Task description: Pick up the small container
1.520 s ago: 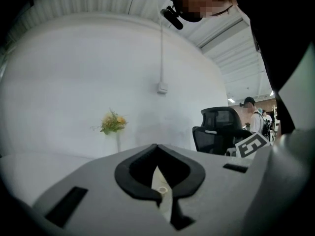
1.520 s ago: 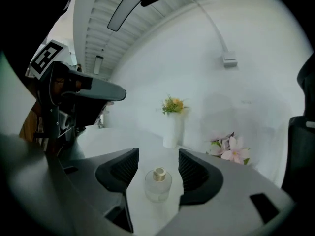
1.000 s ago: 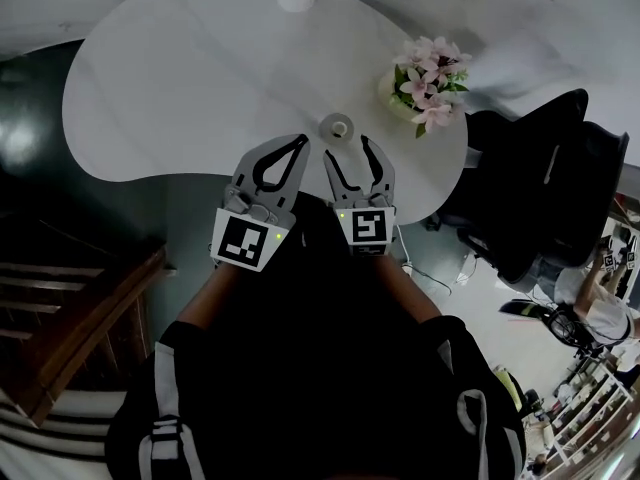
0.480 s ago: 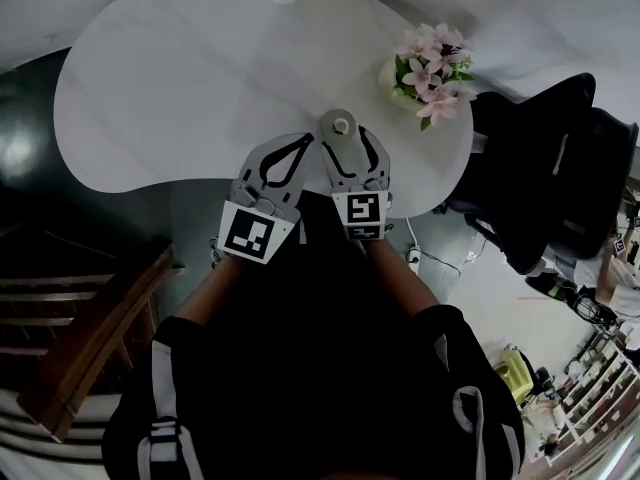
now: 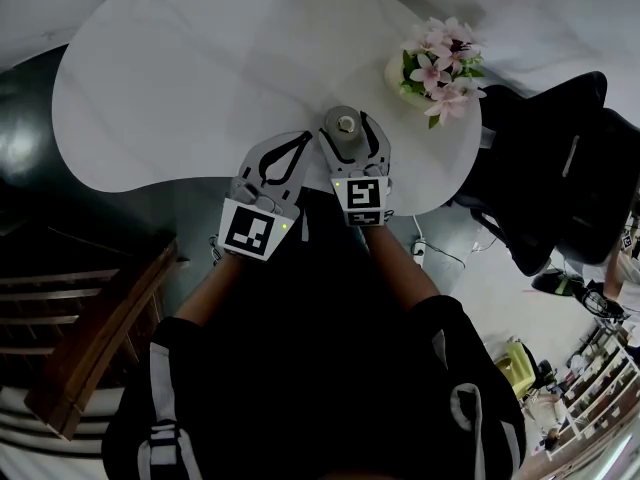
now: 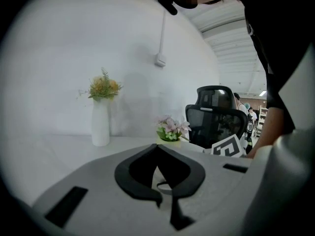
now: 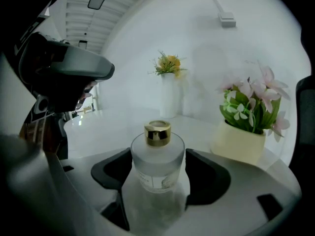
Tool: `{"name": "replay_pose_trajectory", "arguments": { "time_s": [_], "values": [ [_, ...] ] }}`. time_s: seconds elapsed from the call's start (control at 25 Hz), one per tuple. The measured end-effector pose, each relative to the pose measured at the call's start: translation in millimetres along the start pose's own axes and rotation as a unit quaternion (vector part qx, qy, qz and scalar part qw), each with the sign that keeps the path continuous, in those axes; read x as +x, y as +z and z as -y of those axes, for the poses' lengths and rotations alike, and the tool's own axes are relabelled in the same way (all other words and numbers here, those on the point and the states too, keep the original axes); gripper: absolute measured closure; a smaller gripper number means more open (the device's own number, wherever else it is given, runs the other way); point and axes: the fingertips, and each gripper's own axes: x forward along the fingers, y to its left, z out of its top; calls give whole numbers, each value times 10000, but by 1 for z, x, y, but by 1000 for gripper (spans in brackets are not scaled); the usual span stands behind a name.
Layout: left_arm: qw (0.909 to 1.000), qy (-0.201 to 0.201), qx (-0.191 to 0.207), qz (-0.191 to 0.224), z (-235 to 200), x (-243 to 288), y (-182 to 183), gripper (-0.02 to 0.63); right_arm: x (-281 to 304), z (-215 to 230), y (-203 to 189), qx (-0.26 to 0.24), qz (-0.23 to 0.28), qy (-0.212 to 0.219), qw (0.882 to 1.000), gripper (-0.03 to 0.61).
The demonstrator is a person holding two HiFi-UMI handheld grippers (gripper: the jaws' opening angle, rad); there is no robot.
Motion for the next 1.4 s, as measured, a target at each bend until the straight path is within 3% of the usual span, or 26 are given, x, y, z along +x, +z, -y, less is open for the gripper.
{"name": "replay_pose_trajectory", "arguments": {
  "time_s": [0.68,1.04,1.4],
  "values": [
    [9999,61,1,-114,-8,-3,-8,607,10,2,0,-35,-43,2,10000,249],
    [9998,7,114,167,-2,-1,16,607,-14,18,63,-47,388,-148,9991,247],
    [9969,57,313,713,0,-7,59,607,-71,35,143,202,928,-594,9937,247]
  ]
}}
